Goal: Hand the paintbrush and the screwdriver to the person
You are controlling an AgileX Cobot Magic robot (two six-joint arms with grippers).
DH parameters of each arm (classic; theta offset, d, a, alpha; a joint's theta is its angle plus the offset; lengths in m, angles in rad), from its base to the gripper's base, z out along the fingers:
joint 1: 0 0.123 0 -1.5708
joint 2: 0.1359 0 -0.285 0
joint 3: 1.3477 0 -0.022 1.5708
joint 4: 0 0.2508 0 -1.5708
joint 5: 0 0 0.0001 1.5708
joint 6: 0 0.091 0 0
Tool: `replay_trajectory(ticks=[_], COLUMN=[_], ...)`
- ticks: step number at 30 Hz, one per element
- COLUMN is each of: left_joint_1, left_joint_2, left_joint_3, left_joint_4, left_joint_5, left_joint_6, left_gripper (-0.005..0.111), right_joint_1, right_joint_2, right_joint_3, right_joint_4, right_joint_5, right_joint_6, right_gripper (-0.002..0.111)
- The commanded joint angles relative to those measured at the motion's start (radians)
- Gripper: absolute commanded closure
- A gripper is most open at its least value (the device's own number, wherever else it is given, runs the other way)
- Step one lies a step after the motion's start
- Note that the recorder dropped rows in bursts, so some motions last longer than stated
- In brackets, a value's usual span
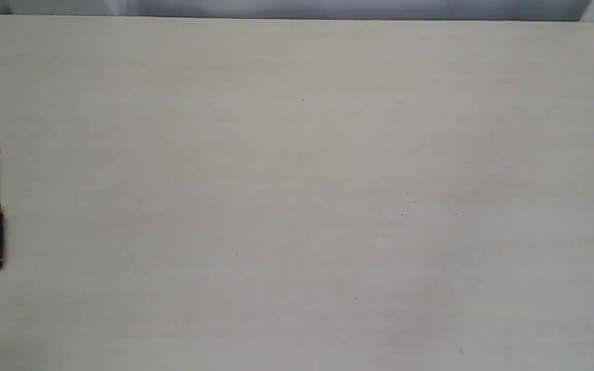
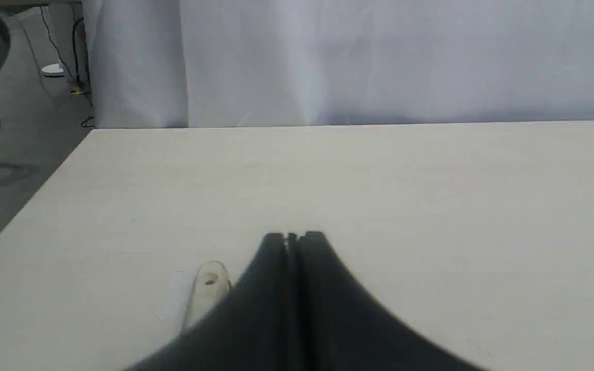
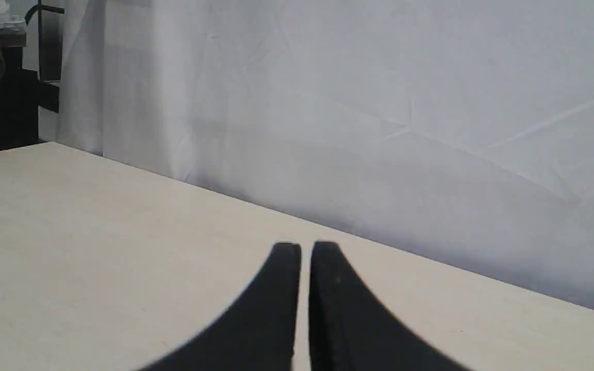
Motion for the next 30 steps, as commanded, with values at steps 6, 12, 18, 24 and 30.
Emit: replay_trajectory(ticks=[6, 12, 18, 24, 30], left_joint_1=[-0.002, -0.002, -0.002, -0.002, -0.002], left_joint_2=[-0.002, -0.002, -0.002, -0.002, -0.002], left_joint_3=[0.002, 0.002, 0.002, 0.002, 0.002], left_joint_4=[-0.004, -0.004, 0.0, 0.0, 0.0], left_joint_5=[-0.002, -0.002, -0.005, -0.003, -0.003], left_joint_6=[-0.002, -0.002, -0.002, -0.002, -0.002], left_gripper=[0.107, 0.107, 0.107, 0.107, 0.107], right_joint_1=[-0.001, -0.001, -0.001, -0.023, -0.169], right_joint_2=[-0.005, -0.005, -0.005, -0.005, -0.005], right_joint_3=[0.004, 0.004, 0.004, 0.004, 0.004], right_joint_4=[0.024, 0.024, 0.024, 0.024, 0.024], right_joint_5=[0.008, 0.008, 0.063, 0.087, 0.124], right_joint_6=[-0.001, -0.001, -0.038, -0.038, -0.038], right_gripper=[0.104, 0.104, 0.104, 0.104, 0.104])
